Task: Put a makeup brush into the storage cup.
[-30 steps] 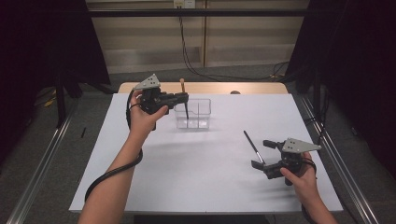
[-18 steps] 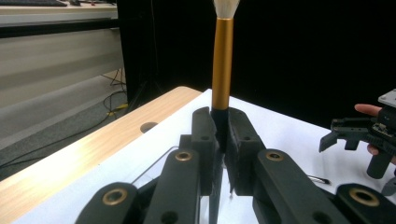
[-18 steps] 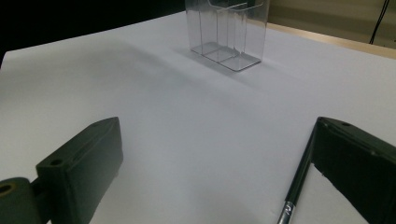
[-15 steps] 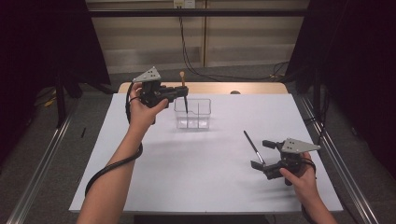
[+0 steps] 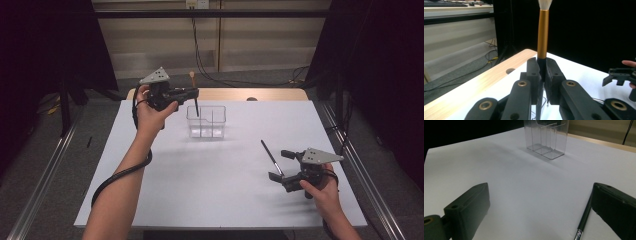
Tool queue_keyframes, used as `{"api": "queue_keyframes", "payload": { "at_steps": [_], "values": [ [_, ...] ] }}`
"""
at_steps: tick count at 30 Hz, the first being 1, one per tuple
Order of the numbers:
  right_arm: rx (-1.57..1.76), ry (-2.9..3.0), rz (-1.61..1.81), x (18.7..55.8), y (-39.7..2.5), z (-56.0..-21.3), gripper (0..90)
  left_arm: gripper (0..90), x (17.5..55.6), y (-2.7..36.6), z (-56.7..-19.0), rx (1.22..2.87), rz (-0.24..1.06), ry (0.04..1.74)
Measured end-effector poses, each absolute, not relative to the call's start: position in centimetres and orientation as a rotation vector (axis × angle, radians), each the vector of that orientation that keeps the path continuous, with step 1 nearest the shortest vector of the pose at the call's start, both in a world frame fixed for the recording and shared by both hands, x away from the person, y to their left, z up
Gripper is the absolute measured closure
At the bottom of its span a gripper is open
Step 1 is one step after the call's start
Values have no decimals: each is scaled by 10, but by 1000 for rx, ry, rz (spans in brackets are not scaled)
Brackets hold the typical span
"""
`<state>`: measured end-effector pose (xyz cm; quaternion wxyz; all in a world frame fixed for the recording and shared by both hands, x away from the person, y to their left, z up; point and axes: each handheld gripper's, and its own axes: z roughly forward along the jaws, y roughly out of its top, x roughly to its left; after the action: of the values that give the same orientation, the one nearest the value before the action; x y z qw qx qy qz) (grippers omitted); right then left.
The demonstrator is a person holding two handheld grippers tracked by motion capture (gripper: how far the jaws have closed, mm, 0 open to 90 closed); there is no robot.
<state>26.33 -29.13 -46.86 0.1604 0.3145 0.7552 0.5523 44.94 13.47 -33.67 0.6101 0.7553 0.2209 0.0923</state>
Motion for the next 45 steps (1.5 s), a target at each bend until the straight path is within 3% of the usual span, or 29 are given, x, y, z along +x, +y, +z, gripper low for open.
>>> {"api": "queue_keyframes", "payload": {
  "at_steps": [23, 45],
  "values": [
    [895, 2159, 1579, 263, -291, -469, 21, 832, 464, 138, -328, 1730, 292, 555],
    [893, 2160, 1578, 264, -291, -469, 21, 831, 472, 132, -352, 1742, 332, 612]
  ]
}}
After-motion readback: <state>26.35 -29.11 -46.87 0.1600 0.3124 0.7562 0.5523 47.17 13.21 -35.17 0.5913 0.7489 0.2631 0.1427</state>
